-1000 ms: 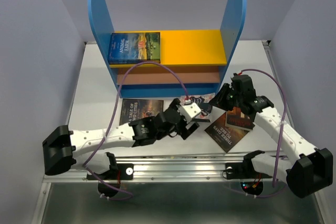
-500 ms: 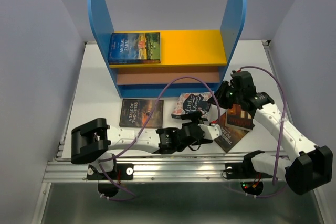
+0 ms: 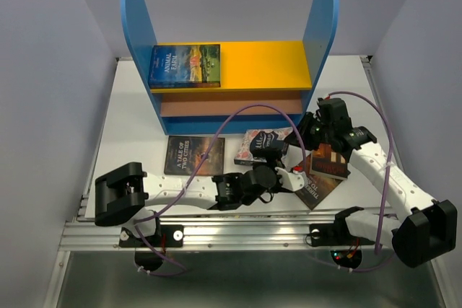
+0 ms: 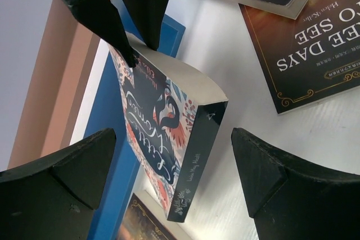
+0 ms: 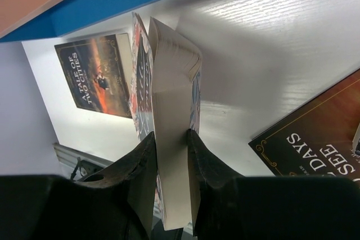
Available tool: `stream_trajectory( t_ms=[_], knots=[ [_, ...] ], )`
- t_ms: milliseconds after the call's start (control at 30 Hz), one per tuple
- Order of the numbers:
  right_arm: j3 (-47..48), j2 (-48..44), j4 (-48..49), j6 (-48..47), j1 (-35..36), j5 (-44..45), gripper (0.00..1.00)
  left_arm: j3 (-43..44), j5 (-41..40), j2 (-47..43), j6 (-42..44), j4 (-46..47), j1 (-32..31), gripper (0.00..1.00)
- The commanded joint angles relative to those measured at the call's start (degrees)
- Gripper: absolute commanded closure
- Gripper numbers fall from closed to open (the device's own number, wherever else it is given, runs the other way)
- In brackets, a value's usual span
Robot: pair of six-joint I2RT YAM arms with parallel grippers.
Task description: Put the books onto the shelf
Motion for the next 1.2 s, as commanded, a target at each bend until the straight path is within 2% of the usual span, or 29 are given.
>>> stream_trajectory(
  t_ms=[0,167,267,300,333,467,567,667,700,733,767,900,1000,1033,1067,1100,1167],
  knots=[
    [3.4,-0.8,2.4,1.5,0.0,-4.1,0.99,-0.1,2.5,0.0,2.1,3.4,0.9,0.04],
    [4.7,-0.5,2.4,1.8,0.0,-5.7,0.99,-1.4,4.9,-0.6,1.3,3.5,2.1,0.05],
    [5.1,0.1,2.4,2.2,0.0,-7.5,0.99,-1.6,8.3,-0.5,0.0,3.0,5.1,0.13],
    [5.1,0.4,2.4,2.5,0.0,-8.3,0.99,-2.2,9.4,-0.6,0.0,3.0,6.0,0.21],
    [5.2,0.5,2.3,2.5,0.0,-8.4,0.99,-2.5,9.0,-0.5,-0.4,3.0,6.3,0.24],
    [6.8,1.3,2.2,2.5,0.0,-9.7,0.99,-3.4,8.8,-0.8,-2.0,2.9,7.4,0.25],
    [7.9,2.2,1.6,2.5,0.0,-10.5,0.99,-3.6,8.7,-0.4,-2.9,2.9,7.4,0.32],
    [8.4,2.7,1.3,2.4,0.0,-10.6,0.99,-3.1,8.8,0.0,-3.4,2.4,7.4,0.42],
    [8.4,2.8,1.3,2.4,0.0,-10.6,0.99,-2.3,8.8,0.2,-3.2,1.7,7.4,0.51],
    [8.3,2.8,1.3,2.5,0.0,-10.5,0.99,-1.6,8.8,0.6,-3.3,1.0,7.4,0.63],
    [8.2,2.8,1.2,2.7,-0.5,-10.6,1.00,-1.3,8.4,0.8,-3.8,0.7,7.4,1.00],
    [7.9,2.5,1.2,2.7,-0.5,-10.4,0.99,0.0,4.9,1.1,-3.8,0.9,7.2,1.00],
    [8.9,1.9,-0.8,1.5,-0.5,-6.3,0.99,1.8,3.5,0.7,-3.5,-1.0,6.6,1.00],
    [9.2,1.6,-1.9,1.3,-0.5,-4.4,0.90,2.0,3.1,0.6,-3.2,-1.2,6.6,1.00],
    [9.7,1.2,-2.7,0.9,-0.5,-0.7,0.69,2.3,2.7,-0.1,-2.7,-1.8,6.6,1.00],
    [10.1,0.8,-4.3,0.1,-0.5,1.4,0.27,2.8,1.7,-0.4,-2.5,-3.2,6.6,1.00],
    [11.4,-0.9,-7.1,-0.6,-0.5,8.7,0.03,3.8,0.9,-2.2,-1.0,-4.5,6.6,1.00]
  ],
)
